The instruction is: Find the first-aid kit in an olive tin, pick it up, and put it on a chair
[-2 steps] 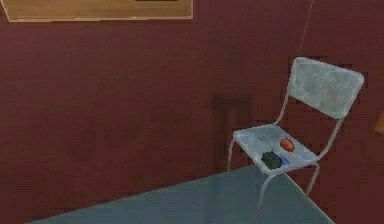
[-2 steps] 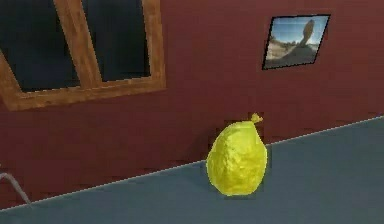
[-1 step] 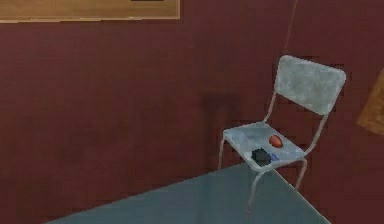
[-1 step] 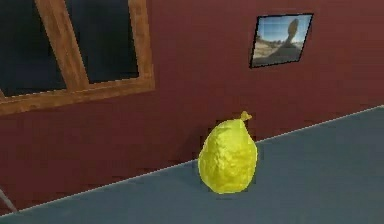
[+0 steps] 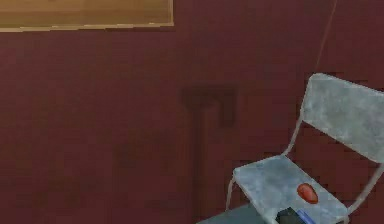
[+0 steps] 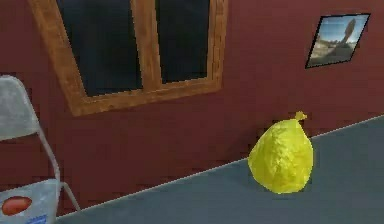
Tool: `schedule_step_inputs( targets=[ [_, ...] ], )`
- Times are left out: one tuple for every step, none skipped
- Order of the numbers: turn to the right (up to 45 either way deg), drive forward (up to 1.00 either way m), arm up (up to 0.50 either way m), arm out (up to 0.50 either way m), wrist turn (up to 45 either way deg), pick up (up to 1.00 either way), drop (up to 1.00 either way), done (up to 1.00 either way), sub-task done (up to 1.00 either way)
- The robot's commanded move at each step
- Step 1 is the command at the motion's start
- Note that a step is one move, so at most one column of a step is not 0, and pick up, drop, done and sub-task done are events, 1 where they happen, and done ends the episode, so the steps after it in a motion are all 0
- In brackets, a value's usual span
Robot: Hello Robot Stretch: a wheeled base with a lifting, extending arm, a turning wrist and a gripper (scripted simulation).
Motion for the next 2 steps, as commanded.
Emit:
schedule_step_inputs(
  targets=[
    [-45.0,0.00,0.00,0.00,0.0,0.00,0.00,0.00,0.00],
    [0.0,0.00,0.50,0.00,0.0,0.00,0.00,0.00,0.00]
  ],
)
